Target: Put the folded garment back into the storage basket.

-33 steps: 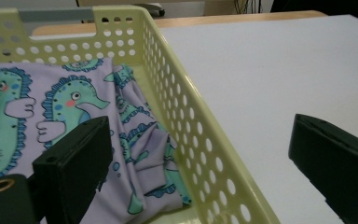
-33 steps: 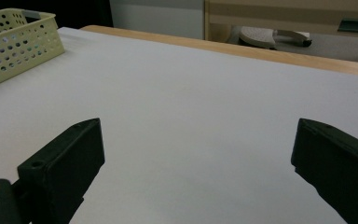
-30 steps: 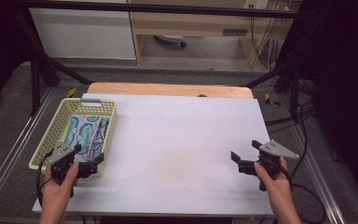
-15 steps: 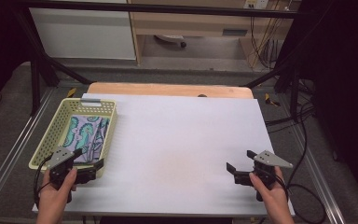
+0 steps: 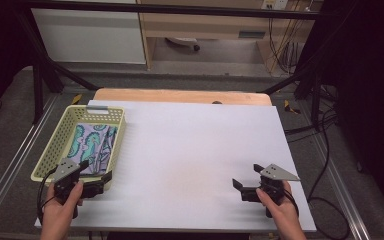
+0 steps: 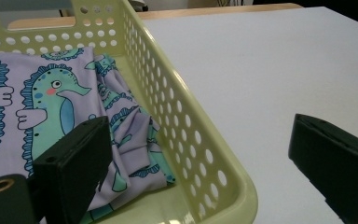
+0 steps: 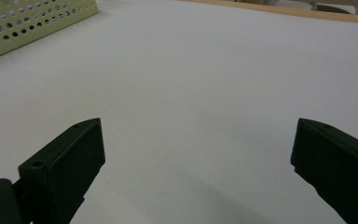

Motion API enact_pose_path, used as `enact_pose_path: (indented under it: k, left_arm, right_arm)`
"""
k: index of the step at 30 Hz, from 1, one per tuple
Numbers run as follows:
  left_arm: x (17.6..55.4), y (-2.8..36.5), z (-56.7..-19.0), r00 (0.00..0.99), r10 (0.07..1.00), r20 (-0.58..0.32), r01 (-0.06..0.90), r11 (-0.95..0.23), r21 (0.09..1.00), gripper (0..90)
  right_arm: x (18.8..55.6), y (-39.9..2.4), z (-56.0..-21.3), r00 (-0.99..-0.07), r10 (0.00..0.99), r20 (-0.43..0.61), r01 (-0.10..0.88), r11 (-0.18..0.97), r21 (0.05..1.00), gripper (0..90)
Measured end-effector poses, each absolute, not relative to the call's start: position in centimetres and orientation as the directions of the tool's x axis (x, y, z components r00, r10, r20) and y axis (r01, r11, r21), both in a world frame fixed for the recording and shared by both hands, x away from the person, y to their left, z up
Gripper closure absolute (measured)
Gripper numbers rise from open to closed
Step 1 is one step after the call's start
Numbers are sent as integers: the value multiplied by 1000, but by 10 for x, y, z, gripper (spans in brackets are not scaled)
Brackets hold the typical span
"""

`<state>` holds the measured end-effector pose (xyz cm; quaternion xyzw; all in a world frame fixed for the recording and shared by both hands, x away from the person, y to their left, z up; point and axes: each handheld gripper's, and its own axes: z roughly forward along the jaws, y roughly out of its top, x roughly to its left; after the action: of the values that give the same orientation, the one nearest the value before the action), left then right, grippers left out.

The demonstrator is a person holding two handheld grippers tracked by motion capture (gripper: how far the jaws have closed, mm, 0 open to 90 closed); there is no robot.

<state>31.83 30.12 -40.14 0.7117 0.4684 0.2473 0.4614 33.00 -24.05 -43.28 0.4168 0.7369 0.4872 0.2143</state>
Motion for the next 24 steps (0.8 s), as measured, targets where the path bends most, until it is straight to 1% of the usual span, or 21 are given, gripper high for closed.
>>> enact_pose_path:
  k: [6, 13, 24]
  left_arm:
    - [318, 300, -402, 441, 893, -88, 437, -128, 890, 64]
    - [318, 300, -403, 452, 888, -81, 438, -142, 888, 64]
    - [317, 296, -403, 463, 883, -75, 432, -151, 889, 64]
  right_arm:
    - [340, -229, -438, -575, 814, 84, 392, 183, 902, 35]
    - [347, -215, -440, -603, 796, 53, 371, 221, 902, 32]
    - [361, -197, -441, -624, 780, 51, 367, 235, 900, 31]
